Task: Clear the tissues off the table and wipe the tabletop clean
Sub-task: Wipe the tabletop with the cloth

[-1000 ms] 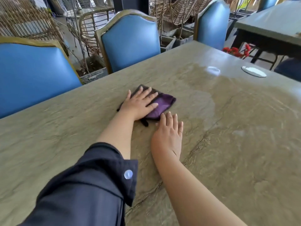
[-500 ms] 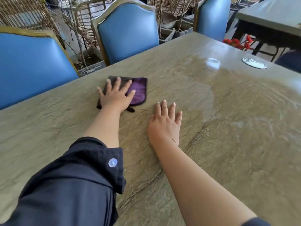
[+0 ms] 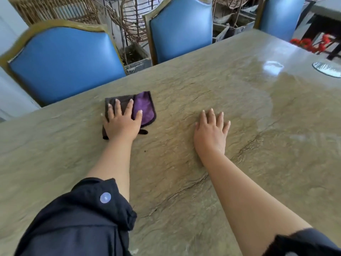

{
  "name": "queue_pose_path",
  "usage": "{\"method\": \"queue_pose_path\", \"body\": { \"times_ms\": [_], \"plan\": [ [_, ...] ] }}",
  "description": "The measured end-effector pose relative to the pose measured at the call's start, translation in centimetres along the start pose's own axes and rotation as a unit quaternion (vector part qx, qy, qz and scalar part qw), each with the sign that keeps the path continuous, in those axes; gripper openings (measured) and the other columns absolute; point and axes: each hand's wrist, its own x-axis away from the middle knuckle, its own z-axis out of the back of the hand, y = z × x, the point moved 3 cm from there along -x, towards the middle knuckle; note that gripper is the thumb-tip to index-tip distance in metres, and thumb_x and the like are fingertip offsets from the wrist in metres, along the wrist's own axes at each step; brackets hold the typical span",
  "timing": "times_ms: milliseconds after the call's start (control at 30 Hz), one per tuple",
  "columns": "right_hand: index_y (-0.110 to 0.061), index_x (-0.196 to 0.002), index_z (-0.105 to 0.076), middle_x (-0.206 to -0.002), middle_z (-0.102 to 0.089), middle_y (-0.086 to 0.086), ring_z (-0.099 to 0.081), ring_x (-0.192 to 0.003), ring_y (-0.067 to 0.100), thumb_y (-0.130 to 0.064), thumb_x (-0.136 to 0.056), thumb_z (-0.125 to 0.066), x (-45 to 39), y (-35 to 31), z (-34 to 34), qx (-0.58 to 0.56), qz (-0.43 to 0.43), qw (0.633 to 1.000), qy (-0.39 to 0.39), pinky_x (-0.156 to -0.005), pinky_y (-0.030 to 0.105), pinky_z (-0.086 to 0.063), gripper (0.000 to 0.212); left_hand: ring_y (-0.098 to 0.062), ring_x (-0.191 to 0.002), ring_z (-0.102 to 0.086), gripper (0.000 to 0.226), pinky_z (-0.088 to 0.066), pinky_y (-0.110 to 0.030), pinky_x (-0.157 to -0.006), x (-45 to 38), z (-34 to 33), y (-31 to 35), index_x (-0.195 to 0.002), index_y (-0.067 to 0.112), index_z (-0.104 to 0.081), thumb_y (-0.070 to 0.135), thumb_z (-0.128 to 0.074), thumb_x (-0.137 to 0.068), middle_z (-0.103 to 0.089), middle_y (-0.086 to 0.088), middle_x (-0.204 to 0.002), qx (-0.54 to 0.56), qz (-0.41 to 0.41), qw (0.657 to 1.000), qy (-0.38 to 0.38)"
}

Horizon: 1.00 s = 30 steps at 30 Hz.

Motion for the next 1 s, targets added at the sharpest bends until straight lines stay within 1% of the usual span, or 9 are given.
{"method": "queue_pose_path", "body": {
  "times_ms": [67,200,267,467,533,733,800,933,1000],
  "plan": [
    [-0.02,-0.154,-0.015,-0.163,-0.004,0.005,0.007,-0.149,0.033,-0.03,-0.103,-0.021,1.2,-1.7,-0.3,-0.016,0.006,1.0,-0.003,-0.119,0.053,0.004,0.052,-0.028,-0.15,0.007,0.061,0.004,-0.052,-0.119,1.7,-0.2,0.1,-0.15,0.046,-0.004,0.066,-0.013,-0.093,0.006,0.002,-0.163,-0.02,-0.005,1.0,0.002],
    [-0.019,-0.15,-0.028,-0.162,-0.008,0.007,0.004,-0.15,0.025,-0.016,-0.1,-0.03,4.6,-7.5,-1.5,-0.087,0.083,0.993,0.01,-0.121,0.045,0.004,0.05,-0.025,-0.15,0.003,0.058,0.004,-0.046,-0.119,4.0,-0.4,0.9,-0.149,0.05,-0.007,0.064,-0.021,-0.094,0.002,0.007,-0.163,-0.041,-0.215,0.976,0.003],
    [-0.016,-0.151,-0.026,-0.162,-0.009,0.007,0.003,-0.15,0.023,-0.014,-0.099,-0.029,6.7,-9.7,-2.4,-0.123,0.075,0.989,0.018,-0.121,0.041,0.004,0.052,-0.021,-0.15,0.004,0.059,0.004,-0.046,-0.119,2.7,0.2,-1.8,-0.148,0.052,-0.007,0.066,-0.023,-0.093,0.003,0.008,-0.163,-0.041,-0.231,0.972,-0.022],
    [-0.012,-0.153,-0.019,-0.163,-0.005,0.004,0.006,-0.15,0.018,-0.005,-0.097,-0.02,8.2,-10.0,-3.8,-0.133,0.076,0.988,0.029,-0.121,0.034,0.008,0.056,-0.027,-0.15,0.006,0.063,0.002,-0.052,-0.119,2.7,1.2,-11.3,-0.151,0.044,-0.008,0.067,-0.016,-0.093,0.003,0.0,-0.164,0.022,0.095,0.995,0.01],
    [-0.011,-0.152,-0.021,-0.163,-0.007,0.004,0.005,-0.15,0.018,-0.001,-0.094,-0.021,8.2,-10.3,-3.5,-0.128,0.072,0.989,0.026,-0.121,0.035,0.008,0.059,-0.03,-0.149,0.008,0.062,0.003,-0.054,-0.118,5.2,0.9,-10.6,-0.152,0.043,-0.006,0.064,-0.015,-0.094,0.005,-0.002,-0.163,0.017,0.109,0.994,0.009],
    [-0.012,-0.15,-0.028,-0.161,-0.016,0.006,-0.002,-0.15,0.022,-0.009,-0.097,-0.027,9.0,-10.4,-3.6,-0.12,0.091,0.988,0.033,-0.122,0.037,0.002,0.053,-0.023,-0.15,0.0,0.068,0.0,-0.049,-0.118,11.3,-0.1,-9.2,-0.148,0.05,-0.01,0.072,-0.005,-0.084,-0.002,0.007,-0.163,-0.042,-0.217,0.975,0.012],
    [-0.013,-0.151,-0.026,-0.162,-0.013,0.003,0.001,-0.15,0.021,-0.01,-0.098,-0.027,9.9,-10.5,-3.8,-0.115,0.098,0.988,0.014,-0.122,0.036,0.004,0.053,-0.02,-0.15,0.003,0.063,0.001,-0.05,-0.119,9.6,0.6,-12.1,-0.147,0.054,-0.009,0.072,-0.01,-0.087,0.002,0.01,-0.163,-0.023,-0.17,0.985,-0.007],
    [-0.016,-0.153,-0.018,-0.163,-0.009,-0.003,0.005,-0.15,0.018,-0.004,-0.098,-0.029,13.3,-11.1,-4.3,-0.117,0.129,0.985,-0.018,-0.121,0.032,0.008,0.058,-0.021,-0.149,0.01,0.062,0.004,-0.051,-0.119,10.1,1.1,-17.7,-0.149,0.05,-0.003,0.07,-0.013,-0.091,0.008,0.006,-0.163,0.016,0.07,0.997,-0.017],
    [-0.016,-0.154,-0.017,-0.162,-0.009,-0.004,0.005,-0.15,0.016,0.0,-0.096,-0.03,15.0,-11.4,-4.5,-0.12,0.15,0.981,-0.018,-0.121,0.032,0.007,0.06,-0.024,-0.149,0.013,0.062,0.005,-0.051,-0.119,12.8,1.0,-17.3,-0.15,0.048,0.0,0.067,-0.013,-0.093,0.011,0.004,-0.163,0.021,0.102,0.994,-0.023]
  ]
}}
